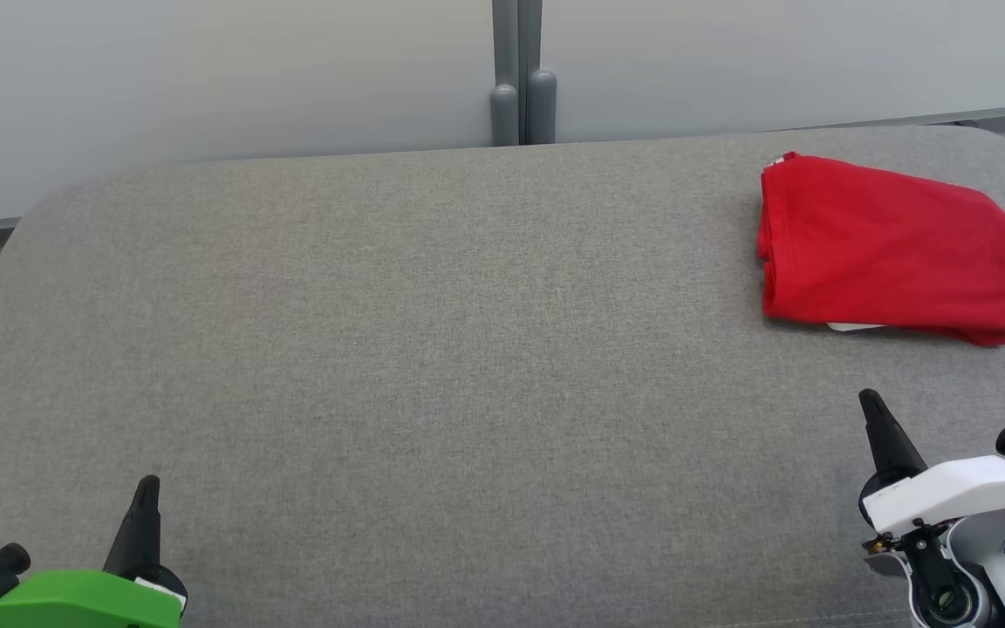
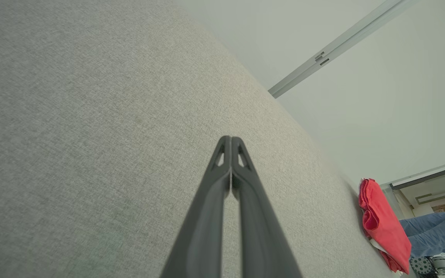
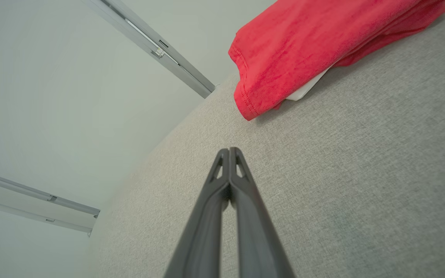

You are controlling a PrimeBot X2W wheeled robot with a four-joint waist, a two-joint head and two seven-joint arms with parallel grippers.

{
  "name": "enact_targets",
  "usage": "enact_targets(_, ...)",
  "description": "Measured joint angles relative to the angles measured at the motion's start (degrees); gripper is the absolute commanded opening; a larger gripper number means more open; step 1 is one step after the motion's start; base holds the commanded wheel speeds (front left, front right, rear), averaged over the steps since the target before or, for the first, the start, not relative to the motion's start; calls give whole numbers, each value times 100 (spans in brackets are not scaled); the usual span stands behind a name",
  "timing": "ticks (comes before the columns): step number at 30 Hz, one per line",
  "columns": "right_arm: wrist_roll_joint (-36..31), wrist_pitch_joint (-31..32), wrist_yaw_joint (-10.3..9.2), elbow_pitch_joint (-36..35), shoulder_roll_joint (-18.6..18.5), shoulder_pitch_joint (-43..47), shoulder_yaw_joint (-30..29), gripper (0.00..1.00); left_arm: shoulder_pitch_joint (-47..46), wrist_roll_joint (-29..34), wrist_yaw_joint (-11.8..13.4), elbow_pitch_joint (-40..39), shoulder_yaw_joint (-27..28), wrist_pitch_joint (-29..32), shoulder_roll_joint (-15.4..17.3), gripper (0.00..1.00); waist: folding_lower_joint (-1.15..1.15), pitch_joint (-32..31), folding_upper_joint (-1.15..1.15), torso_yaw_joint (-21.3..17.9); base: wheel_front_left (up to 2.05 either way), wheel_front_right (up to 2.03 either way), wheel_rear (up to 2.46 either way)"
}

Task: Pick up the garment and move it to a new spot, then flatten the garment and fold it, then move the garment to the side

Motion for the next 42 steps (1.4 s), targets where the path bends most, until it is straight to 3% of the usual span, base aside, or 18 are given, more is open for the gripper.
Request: enact_targets(42,3144,565,583,336,528,-358,-965,0,-661,-2524,-510,626,399,535,-521,0,0,-88,0,-92,0,0,0)
